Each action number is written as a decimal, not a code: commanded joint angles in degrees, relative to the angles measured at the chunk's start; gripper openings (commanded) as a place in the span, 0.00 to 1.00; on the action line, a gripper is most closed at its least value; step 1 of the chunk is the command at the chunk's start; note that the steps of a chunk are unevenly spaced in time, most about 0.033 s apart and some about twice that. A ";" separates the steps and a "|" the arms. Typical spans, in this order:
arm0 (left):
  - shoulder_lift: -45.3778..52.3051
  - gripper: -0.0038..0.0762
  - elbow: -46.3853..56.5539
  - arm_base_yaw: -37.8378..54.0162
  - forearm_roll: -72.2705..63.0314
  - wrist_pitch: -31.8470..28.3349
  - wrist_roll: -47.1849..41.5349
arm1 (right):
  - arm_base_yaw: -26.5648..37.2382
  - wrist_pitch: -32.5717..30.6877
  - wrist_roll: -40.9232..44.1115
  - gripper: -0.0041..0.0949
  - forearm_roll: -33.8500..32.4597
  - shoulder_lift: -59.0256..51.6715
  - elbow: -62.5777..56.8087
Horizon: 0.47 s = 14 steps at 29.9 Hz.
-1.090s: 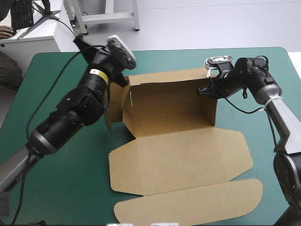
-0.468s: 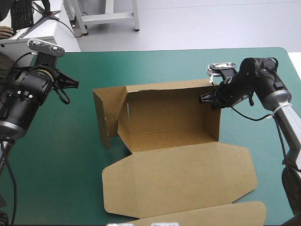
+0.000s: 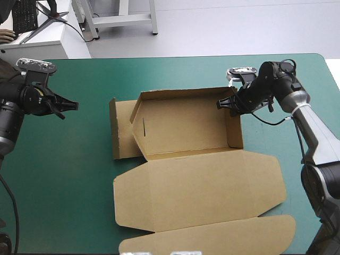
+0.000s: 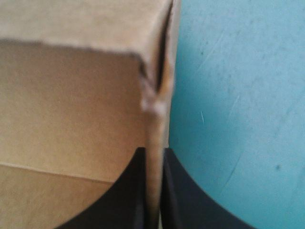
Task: Fold the box
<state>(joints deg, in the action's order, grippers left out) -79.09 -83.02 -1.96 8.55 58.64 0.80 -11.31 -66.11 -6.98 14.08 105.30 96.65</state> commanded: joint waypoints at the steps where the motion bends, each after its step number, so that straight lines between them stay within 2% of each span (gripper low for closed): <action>1: 1.59 0.05 -1.72 0.02 -1.22 -1.04 1.30 | 0.11 -0.19 -2.52 0.15 0.85 0.77 2.47; 4: 1.39 0.05 -1.72 0.02 -1.52 -0.57 1.48 | 0.11 1.07 -4.50 0.33 1.44 1.61 3.45; 7: 1.39 0.05 -1.72 0.02 -1.40 -0.57 1.61 | 0.11 1.62 -5.08 0.44 1.07 1.73 5.55; 12: 1.39 0.05 -1.72 0.02 -1.04 -0.69 1.87 | 0.11 -5.36 -4.35 0.49 -0.79 1.73 14.03; 14: 1.30 0.05 -1.72 0.02 -1.04 -0.69 2.34 | 0.11 -5.75 -0.30 0.50 -1.64 1.14 17.08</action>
<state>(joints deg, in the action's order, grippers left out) -79.20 -83.02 -1.96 7.25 60.27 2.84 -11.37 -69.77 -10.55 12.97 110.43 108.46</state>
